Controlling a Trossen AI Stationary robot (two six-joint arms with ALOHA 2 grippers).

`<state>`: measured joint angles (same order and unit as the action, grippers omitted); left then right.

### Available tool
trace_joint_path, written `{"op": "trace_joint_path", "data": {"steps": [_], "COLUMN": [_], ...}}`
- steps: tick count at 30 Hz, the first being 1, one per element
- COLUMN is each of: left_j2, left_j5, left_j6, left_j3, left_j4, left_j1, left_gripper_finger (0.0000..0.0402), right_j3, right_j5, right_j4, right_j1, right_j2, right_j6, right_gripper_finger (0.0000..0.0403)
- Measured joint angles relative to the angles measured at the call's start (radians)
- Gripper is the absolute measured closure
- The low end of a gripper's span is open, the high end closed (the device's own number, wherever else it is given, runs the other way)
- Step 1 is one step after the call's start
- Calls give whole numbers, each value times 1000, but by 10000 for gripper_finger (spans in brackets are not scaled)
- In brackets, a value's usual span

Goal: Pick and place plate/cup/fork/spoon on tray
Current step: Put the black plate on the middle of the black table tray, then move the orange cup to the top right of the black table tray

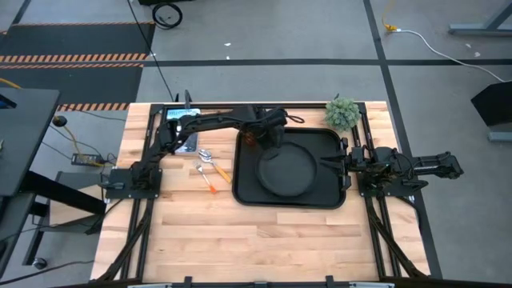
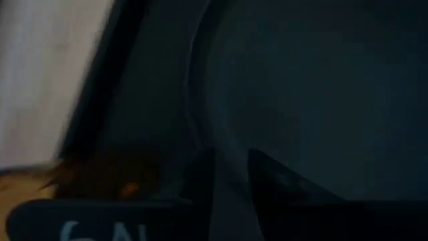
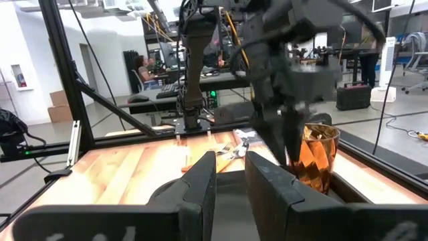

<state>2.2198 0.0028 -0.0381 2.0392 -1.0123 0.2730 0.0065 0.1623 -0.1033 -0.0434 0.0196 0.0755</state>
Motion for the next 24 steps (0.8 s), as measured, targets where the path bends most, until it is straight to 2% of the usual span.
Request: {"op": "trace_joint_path", "data": {"steps": [5,10,13,19,24], "left_j2": [-72,-160,-201,-220,-219], "left_j5": [-110,-122,-108,16,26], "left_j6": [88,158,200,208,202], "left_j3": [3,4,-20,-124,-177], "left_j4": [-138,-159,-142,-81,-35], "left_j1": [8,33,82,205,271], "left_gripper_finger": [314,330,339,356,360], "right_j3": [0,0,0,0,0], "right_j5": [0,0,0,0,0], "right_j4": [0,0,0,0,0], "right_j1": [0,0,0,0,0], "right_j2": [0,0,0,0,0], "right_j6": [0,0,0,0,0], "right_gripper_finger": [315,315,315,315,315]}}
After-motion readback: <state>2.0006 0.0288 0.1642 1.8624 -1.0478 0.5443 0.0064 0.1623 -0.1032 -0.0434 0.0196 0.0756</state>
